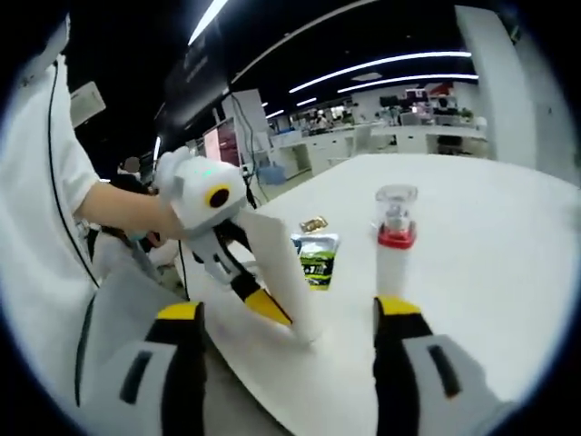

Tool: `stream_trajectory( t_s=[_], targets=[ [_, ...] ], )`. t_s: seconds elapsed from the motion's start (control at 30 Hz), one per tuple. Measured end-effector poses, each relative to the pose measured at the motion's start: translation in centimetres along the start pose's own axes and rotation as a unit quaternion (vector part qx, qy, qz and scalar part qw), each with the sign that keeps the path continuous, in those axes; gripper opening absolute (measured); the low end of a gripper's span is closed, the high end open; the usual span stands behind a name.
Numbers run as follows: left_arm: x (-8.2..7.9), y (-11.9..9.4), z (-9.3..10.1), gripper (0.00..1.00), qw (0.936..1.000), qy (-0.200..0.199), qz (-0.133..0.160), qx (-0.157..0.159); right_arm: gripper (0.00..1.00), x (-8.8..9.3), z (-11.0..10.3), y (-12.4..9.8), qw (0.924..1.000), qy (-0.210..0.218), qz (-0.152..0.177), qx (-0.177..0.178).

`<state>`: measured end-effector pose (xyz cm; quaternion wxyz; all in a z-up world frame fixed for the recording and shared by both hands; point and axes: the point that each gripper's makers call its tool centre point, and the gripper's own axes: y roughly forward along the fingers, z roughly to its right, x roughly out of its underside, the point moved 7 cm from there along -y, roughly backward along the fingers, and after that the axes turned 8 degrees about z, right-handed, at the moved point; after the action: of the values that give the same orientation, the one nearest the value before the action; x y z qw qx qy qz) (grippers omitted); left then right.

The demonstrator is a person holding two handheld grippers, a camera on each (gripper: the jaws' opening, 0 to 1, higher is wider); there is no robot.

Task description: Arrange the skincare products in the storage area until every visible bottle or jar stands upright without overlapping.

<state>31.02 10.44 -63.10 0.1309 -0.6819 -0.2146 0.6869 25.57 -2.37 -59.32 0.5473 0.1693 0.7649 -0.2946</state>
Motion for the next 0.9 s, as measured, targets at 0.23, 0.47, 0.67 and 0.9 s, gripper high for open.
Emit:
stream_trajectory(
  t_s=[0.23, 0.47, 0.67, 0.9],
  targets=[
    [-0.4, 0.6, -2.5, 0.16, 1.0, 0.008, -0.002, 0.0, 0.8, 0.4, 0.6, -0.3, 0.9998, 0.01, -0.002, 0.018],
    [-0.6, 1.1, -4.7, 0.16, 0.9999, 0.013, 0.002, -0.005, 0.8, 0.6, 0.8, -0.5, 0.9995, 0.016, -0.003, 0.027],
    [-0.7, 1.1, -6.3, 0.17, 0.9998, 0.019, 0.0, -0.006, 0.8, 0.7, 0.9, -0.7, 0.9993, 0.02, -0.002, 0.033],
    [-0.8, 1.5, -7.8, 0.17, 0.9998, 0.019, 0.001, -0.01, 0.8, 1.0, 0.9, -0.5, 0.9992, 0.025, -0.003, 0.032]
  ],
)
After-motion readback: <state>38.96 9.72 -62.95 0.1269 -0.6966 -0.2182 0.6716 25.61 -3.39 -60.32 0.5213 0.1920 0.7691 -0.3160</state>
